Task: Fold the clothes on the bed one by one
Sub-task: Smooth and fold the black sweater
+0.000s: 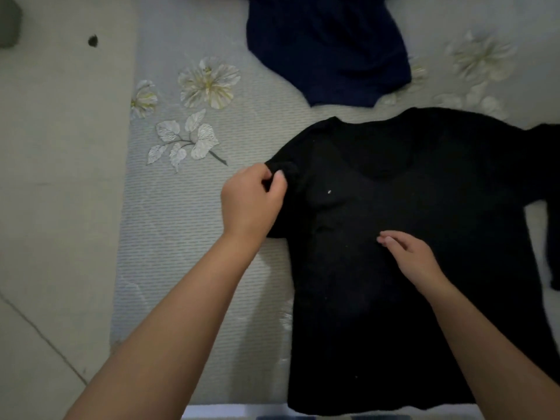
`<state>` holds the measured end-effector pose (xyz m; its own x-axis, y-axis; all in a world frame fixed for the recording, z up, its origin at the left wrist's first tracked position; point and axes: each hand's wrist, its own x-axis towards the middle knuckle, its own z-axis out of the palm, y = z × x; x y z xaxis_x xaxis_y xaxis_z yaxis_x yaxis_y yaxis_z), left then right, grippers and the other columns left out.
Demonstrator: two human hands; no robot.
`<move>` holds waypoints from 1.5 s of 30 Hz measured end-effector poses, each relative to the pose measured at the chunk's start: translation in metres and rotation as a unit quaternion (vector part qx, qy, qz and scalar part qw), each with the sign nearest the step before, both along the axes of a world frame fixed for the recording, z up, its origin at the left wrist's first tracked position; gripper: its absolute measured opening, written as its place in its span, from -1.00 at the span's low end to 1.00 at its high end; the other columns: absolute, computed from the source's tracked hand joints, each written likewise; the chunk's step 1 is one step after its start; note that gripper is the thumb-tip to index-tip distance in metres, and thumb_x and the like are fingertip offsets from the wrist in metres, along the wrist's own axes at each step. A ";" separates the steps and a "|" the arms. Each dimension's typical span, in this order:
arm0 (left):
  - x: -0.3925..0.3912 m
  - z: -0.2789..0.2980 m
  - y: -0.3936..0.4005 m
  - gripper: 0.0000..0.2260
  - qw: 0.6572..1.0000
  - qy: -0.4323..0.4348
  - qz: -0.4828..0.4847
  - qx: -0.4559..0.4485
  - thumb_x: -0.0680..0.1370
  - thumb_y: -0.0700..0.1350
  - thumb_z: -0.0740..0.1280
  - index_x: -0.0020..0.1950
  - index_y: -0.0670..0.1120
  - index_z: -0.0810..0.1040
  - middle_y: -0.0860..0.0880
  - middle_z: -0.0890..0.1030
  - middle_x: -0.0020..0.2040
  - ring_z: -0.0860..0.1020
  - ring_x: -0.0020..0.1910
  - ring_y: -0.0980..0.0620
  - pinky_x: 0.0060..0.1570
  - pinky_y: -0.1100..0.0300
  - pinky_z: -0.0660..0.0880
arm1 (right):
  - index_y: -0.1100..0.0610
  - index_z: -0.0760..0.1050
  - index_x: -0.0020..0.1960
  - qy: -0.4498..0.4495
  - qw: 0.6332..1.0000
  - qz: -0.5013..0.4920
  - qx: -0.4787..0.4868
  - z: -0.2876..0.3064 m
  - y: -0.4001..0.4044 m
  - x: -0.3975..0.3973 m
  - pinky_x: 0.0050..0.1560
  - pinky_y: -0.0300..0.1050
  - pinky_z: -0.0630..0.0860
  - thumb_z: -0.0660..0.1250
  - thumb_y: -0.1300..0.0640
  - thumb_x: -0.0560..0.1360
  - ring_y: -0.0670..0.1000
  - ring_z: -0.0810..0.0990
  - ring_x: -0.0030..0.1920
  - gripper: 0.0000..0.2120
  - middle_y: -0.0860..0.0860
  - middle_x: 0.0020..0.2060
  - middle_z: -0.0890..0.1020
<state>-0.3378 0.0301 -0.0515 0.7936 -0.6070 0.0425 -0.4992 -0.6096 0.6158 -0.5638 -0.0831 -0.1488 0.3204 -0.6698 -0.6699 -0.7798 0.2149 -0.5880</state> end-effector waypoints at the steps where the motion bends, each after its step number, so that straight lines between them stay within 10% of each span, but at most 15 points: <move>1: -0.015 0.004 -0.022 -0.68 0.999 0.035 0.005 0.027 0.46 -0.17 0.31 -0.46 -0.14 0.29 0.03 0.30 -0.52 0.28 -0.46 0.05 -0.36 0.22 0.10 | 0.08 0.51 0.18 -0.003 1.000 -0.022 0.004 0.003 -0.010 -0.020 0.08 -0.20 0.32 0.16 0.15 0.57 -0.12 0.48 0.04 -0.77 -0.10 -0.04 0.57; 3: -0.047 0.009 -0.066 -0.64 0.971 0.222 0.080 0.041 0.47 -0.19 0.26 -0.50 -0.12 0.24 0.00 0.27 -0.52 0.28 -0.49 0.06 -0.39 0.16 0.26 | 0.06 0.51 0.12 0.000 0.999 -0.053 0.005 0.012 -0.030 -0.057 0.08 -0.17 0.37 0.17 0.16 0.56 -0.10 0.52 0.00 -0.80 -0.11 -0.11 0.58; 7: -0.114 0.015 -0.138 -0.87 0.705 0.634 0.286 -0.137 0.59 -0.18 0.17 -0.07 -0.18 0.47 -0.09 0.46 -0.32 0.50 -0.46 0.04 -0.37 0.16 0.55 | 0.03 0.48 0.02 -0.010 0.997 -0.075 -0.004 0.022 -0.071 -0.115 0.13 -0.09 0.42 0.17 0.20 0.56 -0.05 0.55 -0.03 -0.85 -0.07 -0.16 0.59; 9: -0.149 0.007 -0.155 -0.73 0.635 0.724 0.230 -0.140 0.63 -0.14 0.08 0.31 -0.20 0.31 -0.22 0.54 -0.01 0.60 -0.02 -0.13 -0.08 0.04 0.50 | 0.05 0.48 0.02 -0.012 0.997 -0.079 -0.005 0.020 -0.088 -0.136 0.14 -0.07 0.43 0.15 0.20 0.57 -0.02 0.55 -0.03 -0.84 -0.04 -0.15 0.60; 13: -0.194 -0.025 -0.144 -0.71 0.771 0.628 0.102 0.033 0.62 -0.16 0.12 0.34 -0.15 0.32 -0.08 0.57 -0.03 0.58 -0.13 -0.01 -0.13 0.14 0.51 | 0.11 0.50 0.03 -0.018 0.996 -0.091 0.006 0.008 -0.102 -0.159 0.04 -0.15 0.42 0.15 0.22 0.57 -0.07 0.55 -0.14 -0.84 0.04 -0.11 0.61; 16: -0.180 -0.054 -0.106 -0.76 0.917 0.383 0.058 0.093 0.57 -0.22 0.21 0.22 -0.21 0.48 -0.08 0.58 -0.08 0.57 -0.10 -0.01 -0.02 0.14 0.47 | 0.15 0.51 0.09 -0.035 0.997 -0.075 0.011 -0.002 -0.100 -0.151 -0.10 -0.25 0.39 0.19 0.19 0.56 -0.14 0.54 -0.17 -0.82 -0.01 -0.13 0.61; 19: -0.148 -0.068 -0.065 -0.70 0.970 0.148 0.014 0.195 0.51 -0.21 0.29 0.24 -0.21 0.47 -0.19 0.54 0.12 0.49 0.15 -0.12 0.15 0.10 0.38 | 0.17 0.47 0.22 -0.043 0.999 -0.019 -0.025 -0.008 -0.097 -0.117 -0.05 -0.26 0.38 0.29 0.12 0.52 -0.09 0.51 -0.06 -0.71 0.07 0.05 0.58; 29: -0.096 -0.109 -0.046 -0.37 0.941 0.048 -0.091 0.323 0.48 -0.06 0.37 0.46 -0.11 0.17 -0.08 0.42 0.32 0.35 0.33 -0.07 0.37 -0.07 0.15 | 0.08 0.02 0.49 0.118 0.888 0.321 -0.308 -0.030 -0.085 0.036 0.40 0.12 0.05 0.34 -0.07 0.44 0.11 0.12 0.43 -0.24 0.09 0.44 0.16; 38: -0.094 -0.117 -0.043 -0.62 0.904 0.112 -0.170 0.377 0.58 -0.05 0.18 0.40 -0.01 0.29 -0.02 0.26 0.46 0.10 0.48 -0.01 0.37 -0.27 -0.10 | 0.29 0.61 0.00 -0.045 0.907 0.327 -0.261 0.004 -0.132 0.000 0.15 -0.01 0.36 0.22 0.42 0.39 0.20 0.50 0.08 -0.74 0.21 -0.01 0.58; 41: -0.091 -0.116 -0.041 -0.69 0.867 0.126 -0.227 0.425 0.58 -0.05 0.15 0.34 0.08 0.39 -0.02 0.04 0.53 -0.07 0.51 -0.04 0.37 -0.27 -0.10 | 0.20 0.64 -0.30 -0.039 0.816 0.506 -0.276 0.033 -0.159 -0.052 0.03 0.06 0.49 0.11 0.38 0.26 0.19 0.60 -0.12 -0.68 0.13 -0.26 0.64; 43: -0.090 -0.114 -0.037 -0.74 0.846 0.122 -0.247 0.456 0.58 -0.06 0.15 0.21 0.09 0.51 0.01 -0.05 0.54 -0.14 0.51 -0.03 0.37 -0.26 -0.10 | 0.03 0.64 -0.16 0.172 0.707 0.630 -0.272 0.039 -0.173 -0.085 0.26 0.05 0.29 0.13 0.26 0.34 0.08 0.49 0.09 -0.68 -0.01 -0.09 0.60; 45: -0.088 -0.113 -0.033 -0.78 0.847 0.118 -0.244 0.458 0.56 -0.06 0.17 0.10 0.05 0.58 0.05 -0.05 0.54 -0.14 0.51 0.01 0.38 -0.22 -0.08 | -0.04 0.56 0.07 0.314 0.693 0.609 -0.224 0.033 -0.180 -0.114 0.40 0.01 0.04 0.19 0.18 0.45 0.02 0.28 0.30 -0.72 -0.06 0.16 0.46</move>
